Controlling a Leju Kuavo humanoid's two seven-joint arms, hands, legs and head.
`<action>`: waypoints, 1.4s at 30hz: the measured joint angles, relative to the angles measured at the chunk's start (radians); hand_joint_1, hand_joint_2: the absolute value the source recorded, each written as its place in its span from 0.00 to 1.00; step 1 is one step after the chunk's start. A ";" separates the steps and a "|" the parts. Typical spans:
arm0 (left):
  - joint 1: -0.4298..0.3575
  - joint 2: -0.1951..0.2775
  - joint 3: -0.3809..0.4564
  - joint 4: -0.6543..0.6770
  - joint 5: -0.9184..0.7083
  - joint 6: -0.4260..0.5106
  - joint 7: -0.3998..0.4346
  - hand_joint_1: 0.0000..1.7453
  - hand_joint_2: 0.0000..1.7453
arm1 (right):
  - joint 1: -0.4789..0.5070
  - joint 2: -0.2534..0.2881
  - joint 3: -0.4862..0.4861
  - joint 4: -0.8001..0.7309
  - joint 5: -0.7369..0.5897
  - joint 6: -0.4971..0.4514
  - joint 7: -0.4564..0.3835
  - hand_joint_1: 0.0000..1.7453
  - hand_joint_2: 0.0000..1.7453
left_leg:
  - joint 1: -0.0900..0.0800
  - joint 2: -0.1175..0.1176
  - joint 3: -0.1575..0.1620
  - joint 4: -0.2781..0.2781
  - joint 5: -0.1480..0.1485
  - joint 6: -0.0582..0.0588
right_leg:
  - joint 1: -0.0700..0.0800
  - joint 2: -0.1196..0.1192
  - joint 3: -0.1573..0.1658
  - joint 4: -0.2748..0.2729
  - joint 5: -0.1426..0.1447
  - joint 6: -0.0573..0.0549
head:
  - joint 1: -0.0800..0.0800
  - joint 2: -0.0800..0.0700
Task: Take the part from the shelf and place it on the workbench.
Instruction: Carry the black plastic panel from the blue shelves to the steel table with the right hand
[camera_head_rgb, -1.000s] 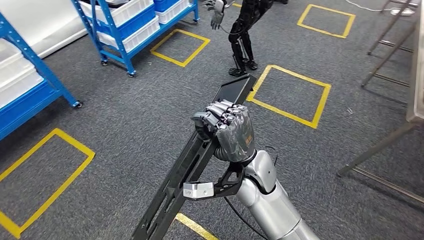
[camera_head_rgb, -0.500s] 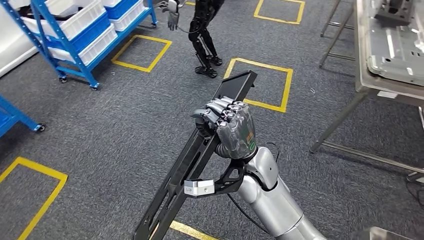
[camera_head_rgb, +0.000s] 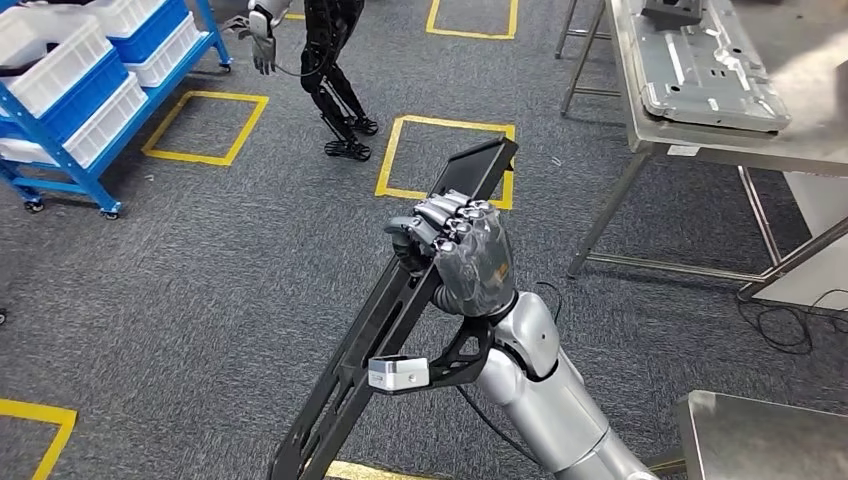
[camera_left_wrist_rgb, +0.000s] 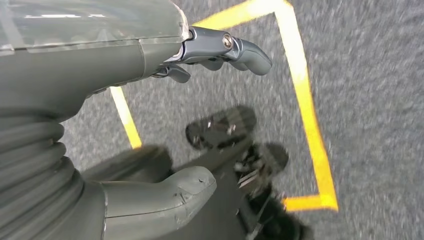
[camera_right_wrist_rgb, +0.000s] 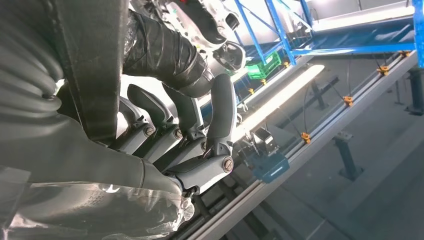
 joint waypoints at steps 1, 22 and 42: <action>-0.002 -0.001 0.000 0.000 0.000 -0.001 0.000 0.00 1.00 | 0.001 -0.002 0.000 -0.003 0.000 0.000 0.000 1.00 1.00 | 0.001 0.012 0.001 -0.007 0.005 0.007 | 0.002 -0.030 -0.013 0.026 -0.019 0.003 | 0.000 0.000; -0.003 -0.006 0.000 0.000 -0.002 -0.004 0.003 0.00 1.00 | 0.001 -0.028 -0.002 -0.046 0.022 0.000 0.023 1.00 1.00 | -0.002 0.042 -0.110 0.264 -0.125 -0.033 | 0.001 -0.058 0.021 -0.007 -0.008 -0.035 | 0.000 0.000; -0.007 -0.013 -0.003 0.000 -0.018 0.001 -0.009 0.00 1.00 | -0.015 -0.055 -0.005 -0.075 0.041 0.000 0.056 1.00 1.00 | -0.010 0.136 0.005 0.000 -0.009 -0.002 | 0.011 -0.182 0.040 -0.012 -0.024 0.000 | 0.004 0.000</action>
